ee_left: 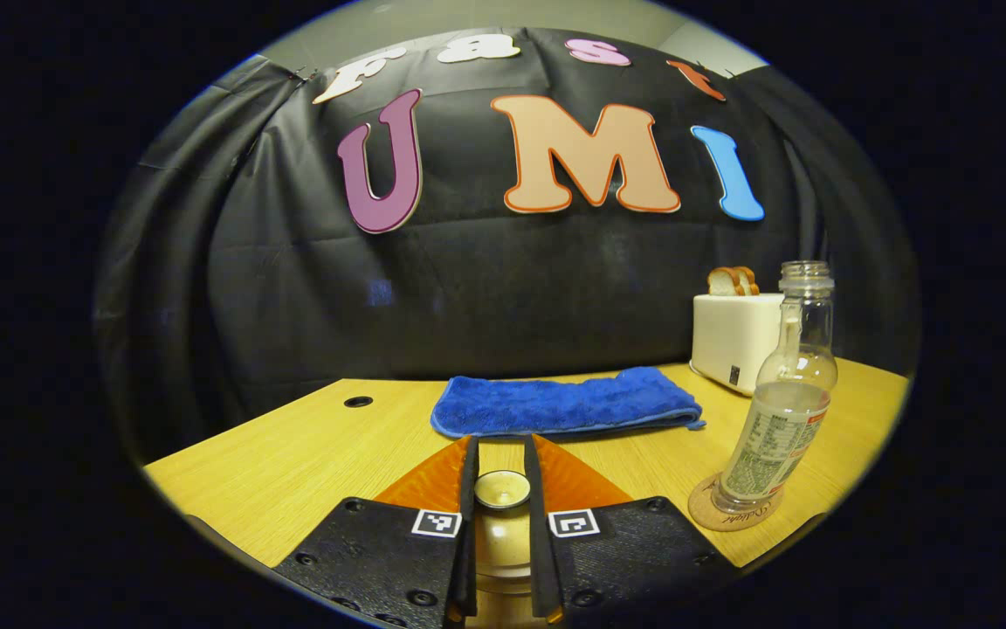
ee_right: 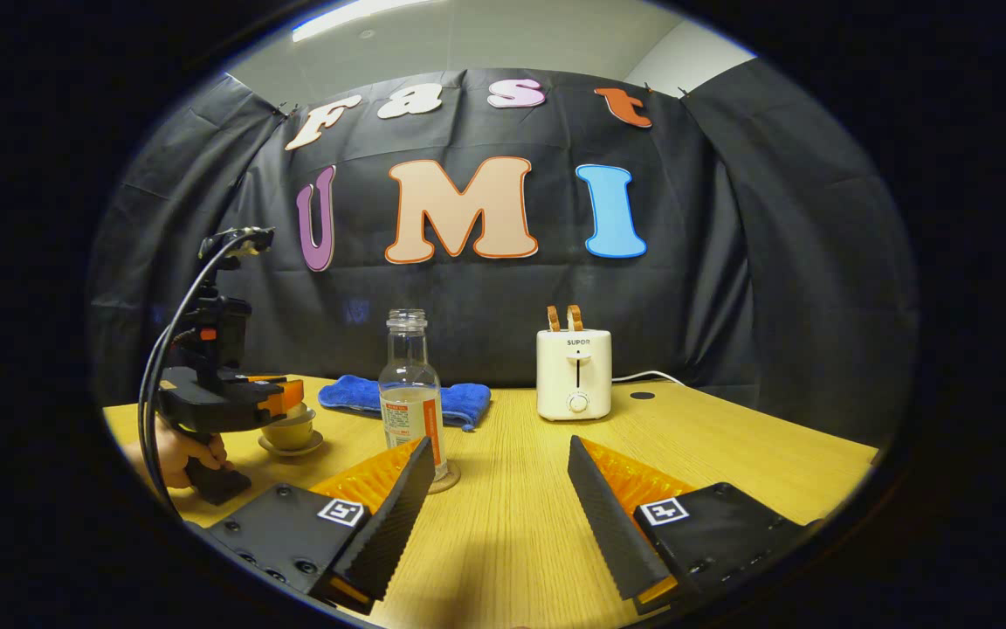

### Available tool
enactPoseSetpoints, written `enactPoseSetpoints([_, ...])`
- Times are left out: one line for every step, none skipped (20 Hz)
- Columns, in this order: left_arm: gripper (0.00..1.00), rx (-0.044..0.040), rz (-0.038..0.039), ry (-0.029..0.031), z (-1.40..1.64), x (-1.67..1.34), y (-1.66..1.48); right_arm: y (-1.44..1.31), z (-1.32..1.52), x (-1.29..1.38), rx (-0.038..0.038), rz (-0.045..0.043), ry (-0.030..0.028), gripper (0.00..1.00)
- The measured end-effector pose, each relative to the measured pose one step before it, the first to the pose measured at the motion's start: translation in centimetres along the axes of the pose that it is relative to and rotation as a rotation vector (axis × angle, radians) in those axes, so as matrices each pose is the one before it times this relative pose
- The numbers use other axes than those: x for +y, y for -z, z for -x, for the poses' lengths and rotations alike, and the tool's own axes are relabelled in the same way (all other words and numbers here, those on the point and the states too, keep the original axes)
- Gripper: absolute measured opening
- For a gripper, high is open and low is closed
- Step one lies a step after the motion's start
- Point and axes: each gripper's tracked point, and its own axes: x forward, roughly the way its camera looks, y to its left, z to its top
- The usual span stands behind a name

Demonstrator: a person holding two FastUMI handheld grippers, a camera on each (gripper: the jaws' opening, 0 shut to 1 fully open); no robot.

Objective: Open the teacup lid with one hand, grasp the water bottle and pour water into the teacup with the other hand; after pouring, place the water bottle on the coaster and then close the teacup lid.

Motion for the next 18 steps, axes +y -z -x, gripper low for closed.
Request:
enactPoseSetpoints([0.2, -0.03408, 0.00488, 0.00476, 0.138, -0.079, -0.531, -0.022, -0.021, 0.014, -0.00009, 0.00013, -0.0011, 0.97])
enactPoseSetpoints([0.2, -0.00846, 0.01172, 0.0095, 0.324, -0.089, -0.115, 0.052, -0.008, -0.056, -0.00053, -0.00054, -0.00001, 0.97])
enactPoseSetpoints([0.2, 0.00057, 0.01502, 0.00413, 0.146, -0.073, 0.02, -0.056, 0.044, 0.042, -0.00089, 0.0004, -0.00029, 0.97])
enactPoseSetpoints([0.2, 0.00084, 0.01625, 0.01543, 0.103, -0.133, 0.214, -0.008, -0.006, 0.005, -0.00043, 0.00027, -0.00003, 0.97])
enactPoseSetpoints([0.2, 0.01615, 0.00398, 0.01563, 0.514, -0.35, 0.239, 0.009, -0.003, 0.0, -0.00028, 0.00008, -0.00013, 0.97])
enactPoseSetpoints([0.2, -0.00908, 0.00076, 0.01585, 0.502, -0.266, -0.021, 0.084, -0.006, 0.029, 0.00071, -0.00005, -0.001, 0.97])
enactPoseSetpoints([0.2, -0.00271, -0.00477, 0.00622, 0.445, -0.034, -0.202, -0.059, 0.024, 0.111, -0.00098, -0.0003, -0.00398, 0.97])
enactPoseSetpoints([0.2, 0.00647, 0.00455, 0.00231, 0.903, 0.184, 0.106, 0.015, -0.07, 0.041, -0.0004, 0.00034, -0.00333, 0.97])
enactPoseSetpoints([0.2, -0.00601, -0.00539, -0.00483, 0.859, 0.344, -0.299, -0.038, 0.0, 0.06, 0.00099, -0.00115, -0.0036, 0.97])
enactPoseSetpoints([0.2, -0.00012, 0.00205, -0.00979, 1.106, 0.372, 0.193, 0.057, -0.017, 0.176, -0.00044, -0.00007, -0.00821, 0.97])
enactPoseSetpoints([0.2, 0.00423, -0.00033, -0.01144, 1.013, 0.477, 0.045, -0.069, -0.142, 0.225, 0.00006, -0.00041, -0.01036, 0.97])
enactPoseSetpoints([0.2, -0.0057, 0.00092, -0.00733, 1.279, 0.593, -0.112, 0.154, -0.135, 0.262, 0.00141, -0.00074, -0.00945, 0.97])
enactPoseSetpoints([0.2, -0.00116, -0.00296, 0.00207, 1.107, 0.235, -0.075, -0.046, -0.185, 0.334, 0.001, -0.00011, -0.01312, 0.98])
enactPoseSetpoints([0.2, -0.00289, 0.00151, -0.00215, 1.165, 0.319, 0.039, 0.037, -0.246, 0.382, -0.00007, -0.0008, -0.01193, 0.97])
enactPoseSetpoints([0.2, -0.00186, -0.00279, -0.00269, 1.069, 0.45, -0.087, 0.071, -0.429, 0.36, 0.00284, 0.00005, -0.0102, 0.97])
enactPoseSetpoints([0.2, -0.00174, 0.00039, -0.00511, 0.951, 0.536, -0.014, 0.042, -0.374, 0.338, -0.0004, -0.00042, -0.00668, 0.97])
enactPoseSetpoints([0.2, -0.00178, -0.00179, -0.00268, 0.781, 0.394, -0.05, -0.031, -0.484, 0.437, -0.00039, -0.00096, -0.00882, 0.97])
enactPoseSetpoints([0.2, -0.00011, -0.00086, -0.00425, 0.666, 0.344, 0.035, 0.156, -0.629, 0.602, 0.00169, -0.00008, -0.01238, 0.97])
